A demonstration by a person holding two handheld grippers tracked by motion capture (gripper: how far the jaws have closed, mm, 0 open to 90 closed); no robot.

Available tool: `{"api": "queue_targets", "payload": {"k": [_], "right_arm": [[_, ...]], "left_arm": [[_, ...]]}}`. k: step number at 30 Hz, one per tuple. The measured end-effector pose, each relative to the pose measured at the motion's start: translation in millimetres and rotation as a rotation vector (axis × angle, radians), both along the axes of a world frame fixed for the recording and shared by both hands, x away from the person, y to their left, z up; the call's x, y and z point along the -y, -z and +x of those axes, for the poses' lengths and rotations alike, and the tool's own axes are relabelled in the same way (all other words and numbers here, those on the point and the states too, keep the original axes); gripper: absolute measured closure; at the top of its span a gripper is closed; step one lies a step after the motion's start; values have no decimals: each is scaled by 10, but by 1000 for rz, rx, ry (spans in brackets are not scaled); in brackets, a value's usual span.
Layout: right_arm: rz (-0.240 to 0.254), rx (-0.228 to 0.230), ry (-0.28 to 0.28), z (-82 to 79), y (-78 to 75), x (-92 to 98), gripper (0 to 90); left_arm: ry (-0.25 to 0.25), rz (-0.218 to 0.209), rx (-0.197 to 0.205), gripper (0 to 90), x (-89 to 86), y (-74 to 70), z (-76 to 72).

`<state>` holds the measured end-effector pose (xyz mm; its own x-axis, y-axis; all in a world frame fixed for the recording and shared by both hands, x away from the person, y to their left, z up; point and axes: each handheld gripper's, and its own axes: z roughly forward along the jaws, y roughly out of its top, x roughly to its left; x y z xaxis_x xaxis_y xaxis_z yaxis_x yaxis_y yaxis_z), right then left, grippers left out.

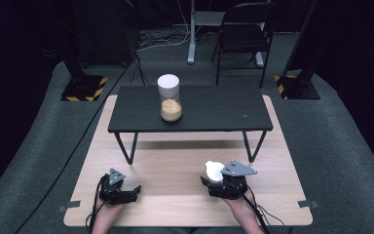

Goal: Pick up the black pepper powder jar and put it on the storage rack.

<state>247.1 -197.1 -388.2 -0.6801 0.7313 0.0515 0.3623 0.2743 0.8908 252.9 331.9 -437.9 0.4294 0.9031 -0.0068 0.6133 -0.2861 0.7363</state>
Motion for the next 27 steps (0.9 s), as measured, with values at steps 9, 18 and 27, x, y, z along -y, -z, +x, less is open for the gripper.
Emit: {"api": "queue_targets", "payload": {"k": [9,18,27], "right_arm": [[-8,12,-19,-38,-222,32,281],[-13,24,-33,-58,-425,27,282],[-11,38,-26,-43,-617,49,283]], "left_arm": [[0,0,0,89,0,1,0],[0,0,0,88,1,0,2],[0,0,0,88,2,0,2]]}}
